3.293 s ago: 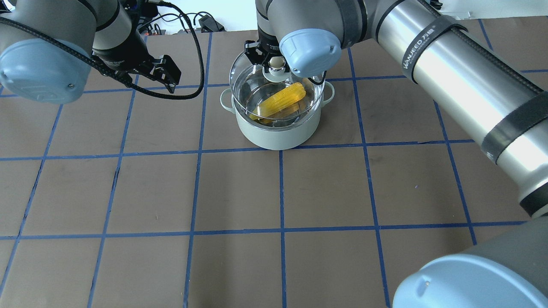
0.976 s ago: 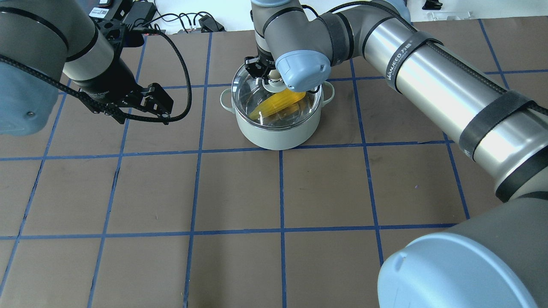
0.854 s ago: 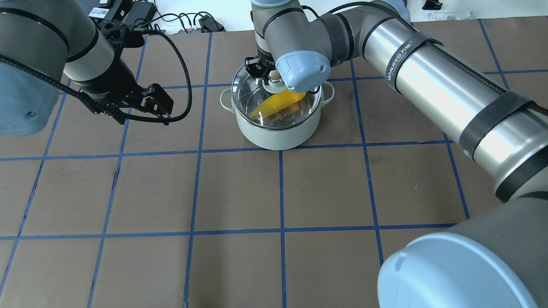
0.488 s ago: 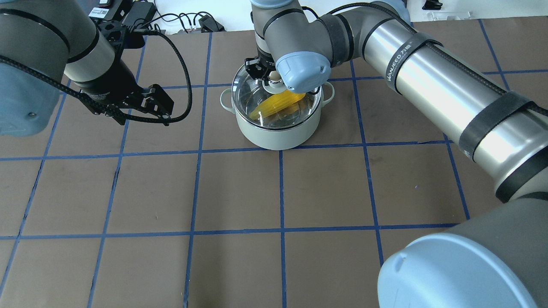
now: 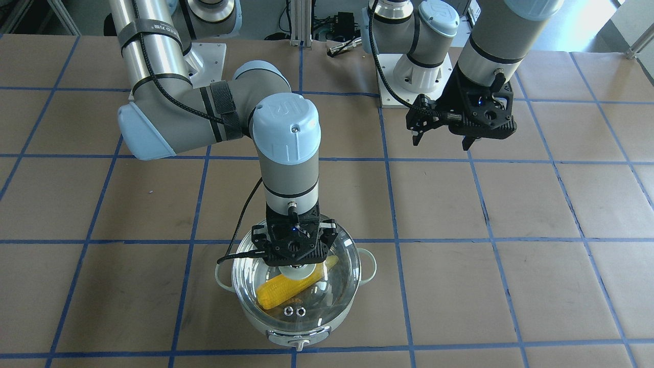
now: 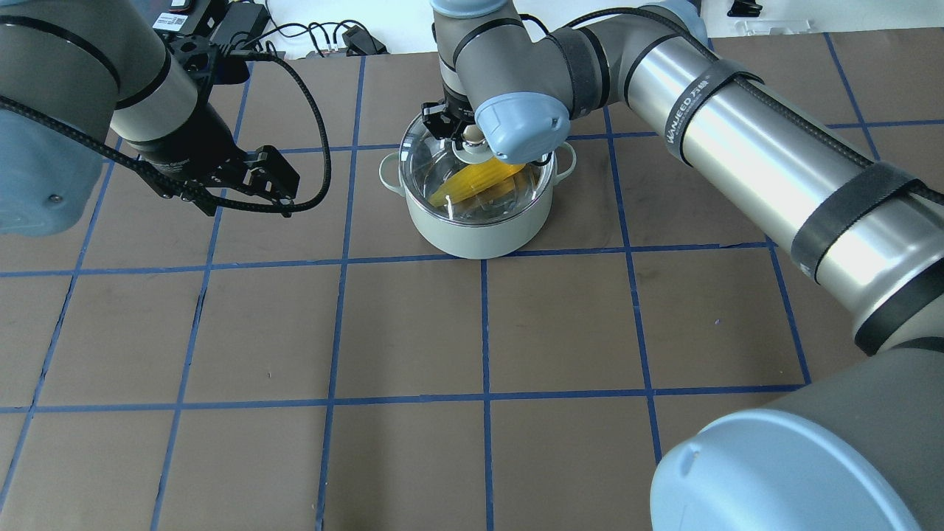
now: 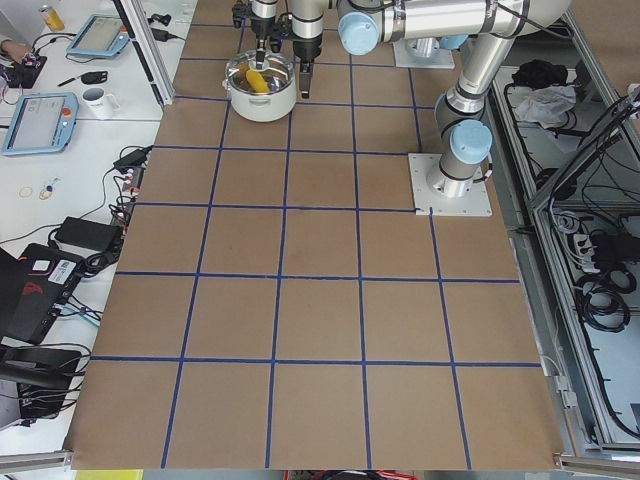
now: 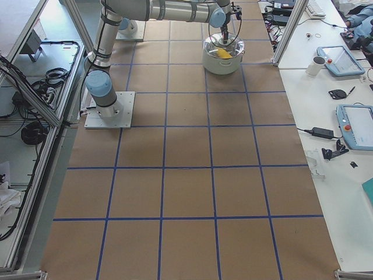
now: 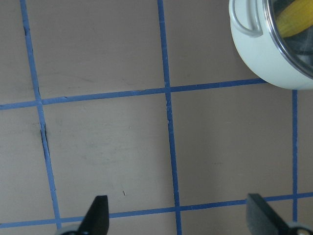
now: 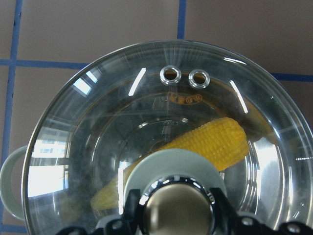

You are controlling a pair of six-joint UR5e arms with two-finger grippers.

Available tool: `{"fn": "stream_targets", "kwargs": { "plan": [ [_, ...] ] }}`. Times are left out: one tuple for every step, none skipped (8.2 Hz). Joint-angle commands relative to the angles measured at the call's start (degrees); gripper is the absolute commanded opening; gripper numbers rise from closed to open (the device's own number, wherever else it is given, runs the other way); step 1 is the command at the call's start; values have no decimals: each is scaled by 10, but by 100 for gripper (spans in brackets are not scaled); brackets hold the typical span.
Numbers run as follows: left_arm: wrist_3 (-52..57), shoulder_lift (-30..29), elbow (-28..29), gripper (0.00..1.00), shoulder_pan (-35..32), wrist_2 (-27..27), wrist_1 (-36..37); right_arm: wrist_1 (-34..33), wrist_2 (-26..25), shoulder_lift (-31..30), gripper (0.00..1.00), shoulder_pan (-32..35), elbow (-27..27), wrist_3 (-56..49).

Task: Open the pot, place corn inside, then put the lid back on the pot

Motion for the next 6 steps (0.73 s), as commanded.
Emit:
{"fn": "stream_targets", "kwargs": {
  "plan": [
    [0, 0, 0, 100, 0, 0, 0, 0, 3, 0, 38, 0, 0, -1],
    [-1, -1, 0, 100, 0, 0, 0, 0, 3, 0, 38, 0, 2, -4],
    [-1, -1, 0, 100, 0, 0, 0, 0, 3, 0, 38, 0, 2, -7],
    [-2, -1, 0, 100, 0, 0, 0, 0, 2, 0, 38, 0, 2, -7],
    [-1, -1, 0, 100, 0, 0, 0, 0, 1, 1, 38, 0, 2, -7],
    [-1, -1, -1, 100, 0, 0, 0, 0, 0, 1, 38, 0, 2, -6]
  ]
}}
